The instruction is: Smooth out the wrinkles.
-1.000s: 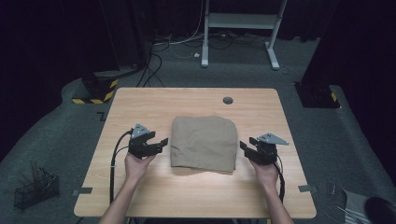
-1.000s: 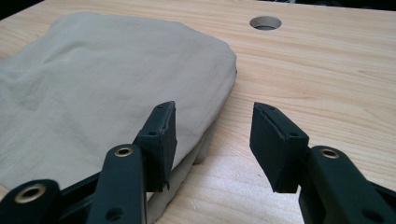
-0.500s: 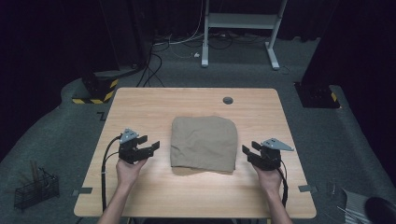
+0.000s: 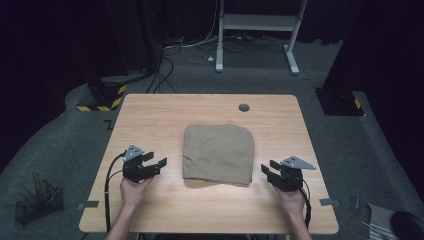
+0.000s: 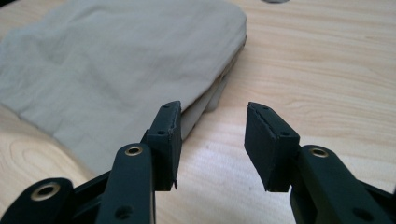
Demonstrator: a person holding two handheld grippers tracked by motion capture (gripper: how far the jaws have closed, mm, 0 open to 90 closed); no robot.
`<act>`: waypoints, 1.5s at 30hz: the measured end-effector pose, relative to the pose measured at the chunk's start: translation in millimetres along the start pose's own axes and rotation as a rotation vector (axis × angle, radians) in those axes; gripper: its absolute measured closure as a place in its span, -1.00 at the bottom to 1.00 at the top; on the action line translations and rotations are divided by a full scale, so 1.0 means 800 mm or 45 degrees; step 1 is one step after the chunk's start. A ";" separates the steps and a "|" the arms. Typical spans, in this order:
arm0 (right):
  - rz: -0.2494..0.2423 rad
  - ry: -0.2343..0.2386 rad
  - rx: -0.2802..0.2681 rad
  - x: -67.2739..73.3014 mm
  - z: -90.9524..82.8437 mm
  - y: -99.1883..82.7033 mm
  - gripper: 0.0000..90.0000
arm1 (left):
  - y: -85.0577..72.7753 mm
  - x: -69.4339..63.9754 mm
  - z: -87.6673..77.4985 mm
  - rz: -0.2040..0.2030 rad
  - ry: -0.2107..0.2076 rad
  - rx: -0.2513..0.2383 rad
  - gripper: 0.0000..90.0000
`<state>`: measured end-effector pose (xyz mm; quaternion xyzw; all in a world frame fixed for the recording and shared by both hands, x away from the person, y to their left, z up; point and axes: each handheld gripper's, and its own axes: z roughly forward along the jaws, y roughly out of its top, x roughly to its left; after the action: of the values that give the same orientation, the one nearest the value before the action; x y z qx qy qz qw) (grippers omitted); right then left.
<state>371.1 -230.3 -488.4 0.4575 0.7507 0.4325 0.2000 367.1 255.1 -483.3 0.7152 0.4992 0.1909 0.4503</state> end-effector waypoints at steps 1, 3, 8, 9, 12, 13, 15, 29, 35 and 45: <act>-0.005 -0.004 0.006 0.000 0.000 -0.002 0.25 | -0.002 0.001 0.000 0.005 0.001 0.008 -0.24; -0.002 -0.009 0.015 0.001 0.000 -0.005 0.25 | -0.006 0.002 -0.002 0.004 0.005 0.013 -0.24; -0.044 -0.045 0.056 0.006 0.002 -0.011 0.24 | -0.015 0.005 -0.006 -0.012 0.022 0.005 -0.23; -0.061 -0.055 0.064 0.007 0.003 -0.012 0.25 | -0.018 0.005 -0.007 -0.015 0.027 0.007 -0.22; -0.066 -0.043 0.090 0.006 0.007 -0.016 0.30 | -0.026 0.006 -0.005 -0.005 0.040 0.035 -0.19; -0.071 -0.047 0.096 0.006 0.007 -0.016 0.32 | -0.028 0.007 -0.005 -0.004 0.044 0.042 -0.18; -0.078 -0.051 0.113 0.007 0.009 -0.018 0.35 | -0.032 0.009 -0.003 -0.001 0.061 0.057 -0.17; -0.055 -0.151 0.193 -0.007 0.016 -0.033 0.35 | -0.052 0.015 0.007 0.054 0.221 0.129 -0.20; -0.026 -0.202 0.204 -0.017 0.019 -0.035 0.24 | -0.055 0.015 0.013 0.068 0.253 0.155 -0.22; 0.005 -0.231 0.200 -0.021 0.020 -0.036 0.00 | -0.053 0.014 0.018 0.062 0.295 0.184 -0.30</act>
<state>375.9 -243.7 -522.6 0.5104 0.7602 0.3296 0.2300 359.4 262.2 -528.3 0.7308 0.5429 0.2466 0.3323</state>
